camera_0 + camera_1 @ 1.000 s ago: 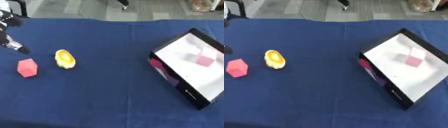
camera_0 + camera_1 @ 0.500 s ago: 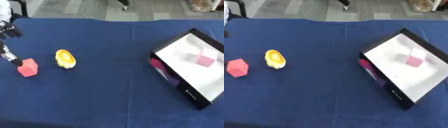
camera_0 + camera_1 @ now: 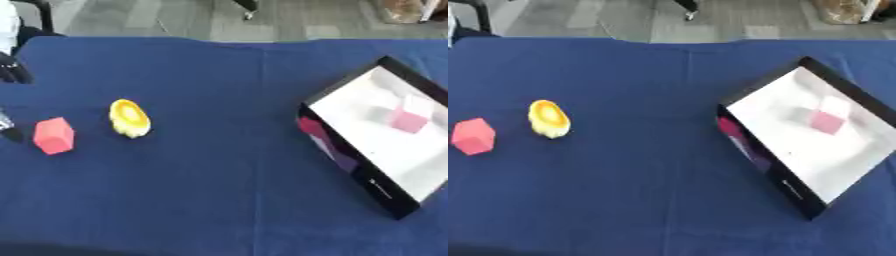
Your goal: Pick up the objects with one hand, pass them to the other hand, and then place them into the box on the other side of the table.
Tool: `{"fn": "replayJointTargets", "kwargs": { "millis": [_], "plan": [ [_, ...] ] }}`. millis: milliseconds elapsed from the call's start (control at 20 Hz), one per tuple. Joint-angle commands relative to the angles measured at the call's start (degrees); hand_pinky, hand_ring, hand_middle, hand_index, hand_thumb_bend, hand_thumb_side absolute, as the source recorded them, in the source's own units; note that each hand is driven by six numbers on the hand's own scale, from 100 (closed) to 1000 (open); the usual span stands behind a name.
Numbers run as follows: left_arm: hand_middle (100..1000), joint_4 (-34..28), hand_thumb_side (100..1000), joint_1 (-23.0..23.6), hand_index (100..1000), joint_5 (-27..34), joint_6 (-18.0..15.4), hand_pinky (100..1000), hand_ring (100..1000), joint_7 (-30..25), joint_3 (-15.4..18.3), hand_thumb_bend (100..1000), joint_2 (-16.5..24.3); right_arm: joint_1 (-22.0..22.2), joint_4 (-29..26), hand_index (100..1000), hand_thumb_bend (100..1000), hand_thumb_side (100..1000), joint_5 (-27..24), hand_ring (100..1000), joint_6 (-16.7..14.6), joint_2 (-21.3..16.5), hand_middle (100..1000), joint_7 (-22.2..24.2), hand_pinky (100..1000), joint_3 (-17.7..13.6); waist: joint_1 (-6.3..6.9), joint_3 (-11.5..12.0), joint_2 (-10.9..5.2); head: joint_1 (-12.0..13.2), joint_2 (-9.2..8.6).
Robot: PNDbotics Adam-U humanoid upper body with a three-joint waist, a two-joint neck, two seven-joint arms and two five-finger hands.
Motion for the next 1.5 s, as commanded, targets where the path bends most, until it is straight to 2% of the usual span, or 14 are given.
{"fn": "replayJointTargets", "kwargs": {
  "millis": [50, 250, 850, 1200, 1500],
  "plan": [
    [812, 1.96, 119, -1.50, 825, -2.46, 0.32, 906, 892, -2.52, 0.52, 928, 0.55, -0.82, -0.15, 1000, 100, 244, 0.72, 1000, -0.21, -1.22, 991, 0.29, 1000, -0.23, 0.21, -0.10, -0.24, 0.39, -0.09],
    [808, 4.53, 111, -2.47, 823, -4.20, -0.86, 903, 889, -2.49, 0.16, 919, -1.01, -0.85, 0.07, 1000, 100, 247, 1.28, 1000, -0.40, -0.92, 991, 0.56, 1000, -0.06, 0.13, -0.18, -0.11, 1.44, -0.09],
    [796, 12.46, 100, -4.18, 809, -8.95, -5.13, 895, 880, 0.56, -0.88, 860, -5.13, -0.36, 0.75, 1000, 100, 258, 2.69, 1000, -0.71, -0.18, 992, 0.92, 1000, -0.03, 0.01, -0.38, 0.13, 2.13, -0.09],
    [779, 16.75, 100, -4.41, 804, -8.31, -8.01, 882, 870, 4.22, -1.26, 850, -7.83, 0.03, 1.04, 1000, 100, 265, 3.48, 1000, -0.82, 0.27, 991, 0.98, 1000, -0.11, -0.12, -0.45, 0.38, 2.19, -0.09],
    [777, 20.36, 100, -4.82, 808, -10.97, -10.22, 877, 867, 9.63, -1.08, 826, -10.13, 0.30, 1.22, 1000, 100, 274, 4.00, 1000, -0.97, 0.51, 989, 1.02, 1000, -0.14, -0.26, -0.44, 0.45, 2.23, -0.09]
  ]
}}
